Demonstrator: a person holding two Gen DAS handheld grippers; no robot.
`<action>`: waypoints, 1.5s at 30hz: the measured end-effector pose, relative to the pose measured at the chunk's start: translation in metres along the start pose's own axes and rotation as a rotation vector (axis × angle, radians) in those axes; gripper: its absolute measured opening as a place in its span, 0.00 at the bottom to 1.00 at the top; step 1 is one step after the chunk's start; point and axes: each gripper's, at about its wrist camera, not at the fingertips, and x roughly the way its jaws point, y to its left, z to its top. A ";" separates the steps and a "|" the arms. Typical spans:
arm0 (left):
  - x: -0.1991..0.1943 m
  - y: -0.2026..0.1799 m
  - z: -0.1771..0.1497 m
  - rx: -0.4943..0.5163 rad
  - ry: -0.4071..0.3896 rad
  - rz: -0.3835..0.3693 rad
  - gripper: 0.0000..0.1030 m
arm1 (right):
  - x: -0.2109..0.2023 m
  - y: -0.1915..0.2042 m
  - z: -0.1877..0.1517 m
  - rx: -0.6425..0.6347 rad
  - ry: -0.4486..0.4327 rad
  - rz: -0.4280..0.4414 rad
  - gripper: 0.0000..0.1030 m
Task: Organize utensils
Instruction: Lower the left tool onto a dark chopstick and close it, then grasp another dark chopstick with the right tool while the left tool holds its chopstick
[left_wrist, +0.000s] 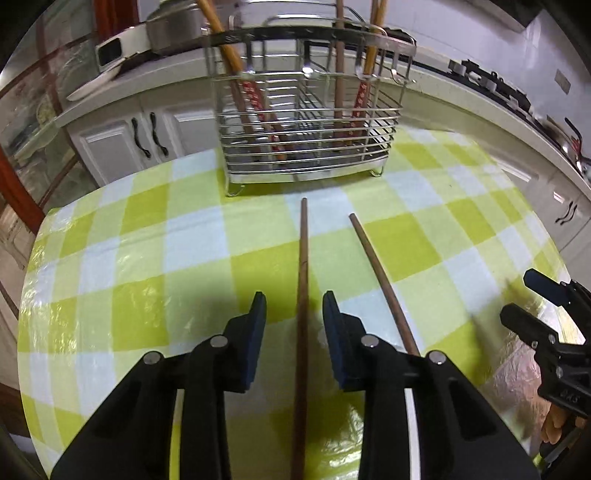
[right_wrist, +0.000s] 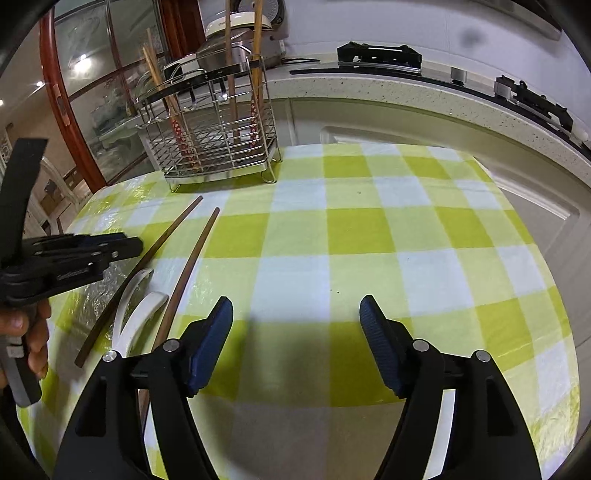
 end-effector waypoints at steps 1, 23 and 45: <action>0.003 -0.001 0.001 0.006 0.008 0.003 0.30 | 0.000 0.000 0.000 0.001 0.002 0.000 0.66; -0.004 0.039 -0.035 -0.114 -0.023 0.017 0.07 | 0.029 0.046 0.022 -0.011 0.064 0.020 0.67; -0.040 0.046 -0.090 -0.201 -0.057 0.039 0.07 | 0.043 0.067 0.009 -0.197 0.103 0.002 0.12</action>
